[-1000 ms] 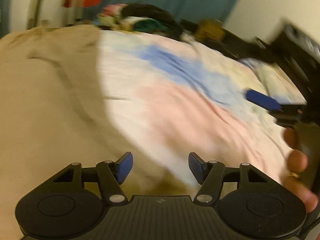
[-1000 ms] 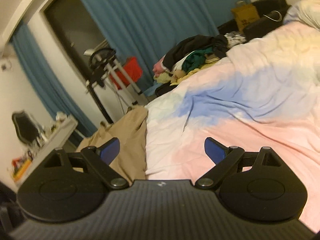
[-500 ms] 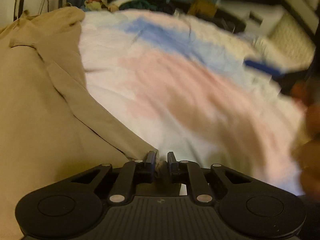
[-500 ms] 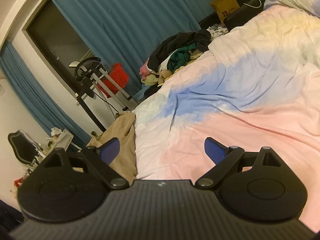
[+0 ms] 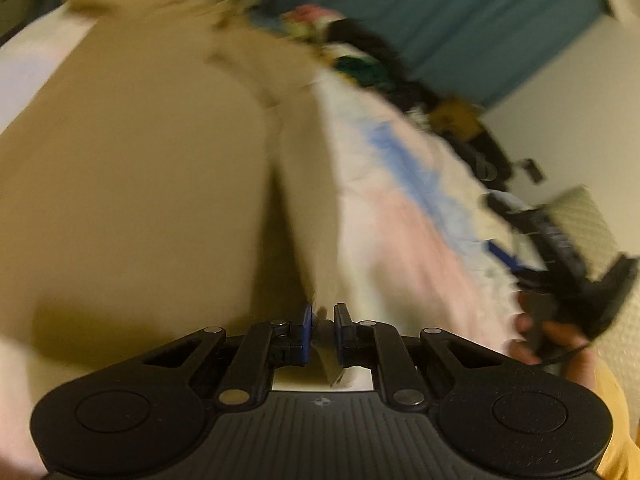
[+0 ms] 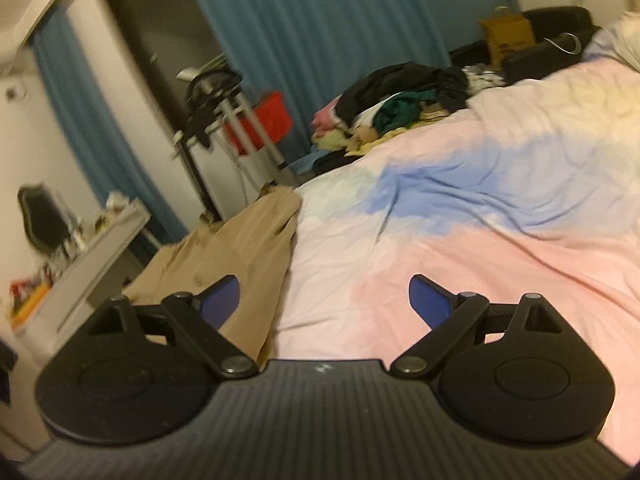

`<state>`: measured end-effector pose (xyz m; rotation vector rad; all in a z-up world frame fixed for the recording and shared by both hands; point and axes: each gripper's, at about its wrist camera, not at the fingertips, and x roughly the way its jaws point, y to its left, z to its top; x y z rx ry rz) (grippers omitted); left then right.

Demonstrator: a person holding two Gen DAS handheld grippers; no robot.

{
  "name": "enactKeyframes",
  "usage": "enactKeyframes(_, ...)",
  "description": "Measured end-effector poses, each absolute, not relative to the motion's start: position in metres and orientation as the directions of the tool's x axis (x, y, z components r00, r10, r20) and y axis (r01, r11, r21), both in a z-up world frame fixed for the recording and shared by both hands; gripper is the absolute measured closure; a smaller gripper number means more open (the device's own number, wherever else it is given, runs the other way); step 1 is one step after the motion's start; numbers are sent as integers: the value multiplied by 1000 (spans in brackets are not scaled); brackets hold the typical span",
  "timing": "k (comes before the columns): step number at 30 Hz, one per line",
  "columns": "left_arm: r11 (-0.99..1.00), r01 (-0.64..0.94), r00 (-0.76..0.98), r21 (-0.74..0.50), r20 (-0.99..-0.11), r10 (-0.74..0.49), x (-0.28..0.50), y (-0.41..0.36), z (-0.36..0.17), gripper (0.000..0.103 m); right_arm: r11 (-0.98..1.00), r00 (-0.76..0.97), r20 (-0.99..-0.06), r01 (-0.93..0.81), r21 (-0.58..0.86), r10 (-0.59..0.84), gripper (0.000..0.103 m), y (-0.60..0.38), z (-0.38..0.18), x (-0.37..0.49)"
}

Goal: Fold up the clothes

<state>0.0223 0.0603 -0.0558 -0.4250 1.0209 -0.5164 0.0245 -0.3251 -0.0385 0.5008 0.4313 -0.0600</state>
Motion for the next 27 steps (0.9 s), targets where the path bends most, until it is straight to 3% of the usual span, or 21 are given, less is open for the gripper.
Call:
enactKeyframes(4, 793, 129, 380, -595, -709, -594, 33, 75, -80, 88, 911, 894, -442, 114, 396, 80, 10, -299, -38, 27)
enactKeyframes(5, 790, 109, 369, -603, -713, -596, 36, 78, -86, 82, 915, 888, -450, 105, 389, 89, 10, -294, -40, 29)
enactKeyframes(7, 783, 75, 349, -617, -719, -601, 41, 85, -96, 57, 923, 877, -467, 87, 376, 108, 10, -283, -43, 31)
enactKeyframes(12, 789, 119, 367, -602, -712, -599, 61, 82, -82, 26, 932, 864, -489, 67, 355, 124, 10, -261, -48, 46)
enactKeyframes(16, 823, 121, 433, -555, -717, -547, 103, 71, -72, 20, 939, 883, -455, 52, 340, 116, 10, -246, -39, 75)
enactKeyframes(21, 829, 131, 511, -544, -680, -527, 191, 48, -70, 20, 931, 893, -439, 78, 356, 93, 10, -246, -40, 119)
enactKeyframes(27, 851, 78, 622, -520, -642, -449, 300, 19, -89, 20, 914, 866, -488, 111, 390, 104, 10, -264, -75, 147)
